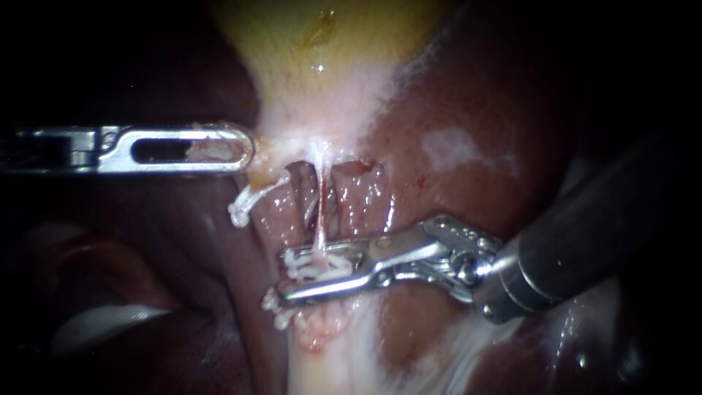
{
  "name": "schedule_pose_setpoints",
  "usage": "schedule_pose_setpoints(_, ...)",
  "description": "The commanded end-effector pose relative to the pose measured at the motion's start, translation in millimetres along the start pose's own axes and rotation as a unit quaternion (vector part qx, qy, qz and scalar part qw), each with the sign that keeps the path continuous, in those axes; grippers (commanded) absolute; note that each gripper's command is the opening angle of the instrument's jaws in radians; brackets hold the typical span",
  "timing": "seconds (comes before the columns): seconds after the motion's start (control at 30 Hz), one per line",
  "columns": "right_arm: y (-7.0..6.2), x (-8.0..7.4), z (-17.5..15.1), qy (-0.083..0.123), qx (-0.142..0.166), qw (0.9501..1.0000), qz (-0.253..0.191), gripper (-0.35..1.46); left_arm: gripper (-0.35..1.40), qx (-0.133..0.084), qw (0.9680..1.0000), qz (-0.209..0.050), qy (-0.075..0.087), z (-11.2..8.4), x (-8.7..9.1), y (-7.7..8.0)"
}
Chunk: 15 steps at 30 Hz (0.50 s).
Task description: Clipping second clip right tube
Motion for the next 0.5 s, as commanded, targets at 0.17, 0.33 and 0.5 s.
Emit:
schedule_pose_setpoints(0.17, 0.9, -0.1, -1.2, -0.007, -0.027, 0.9996, 0.002, -0.35, -0.35, -0.002, 1.0000, 0.000, -0.001, -0.1, 0.0, 0.1)
schedule_pose_setpoints(0.33, 1.2, -0.2, -1.9, -0.016, -0.034, 0.9993, 0.002, -0.35, -0.35, -0.001, 1.0000, 0.000, -0.001, -0.1, 0.0, 0.2)
schedule_pose_setpoints(0.5, 1.1, -0.3, -1.8, -0.019, -0.035, 0.9992, 0.002, -0.35, -0.35, -0.001, 1.0000, 0.000, -0.001, -0.1, 0.0, 0.3)
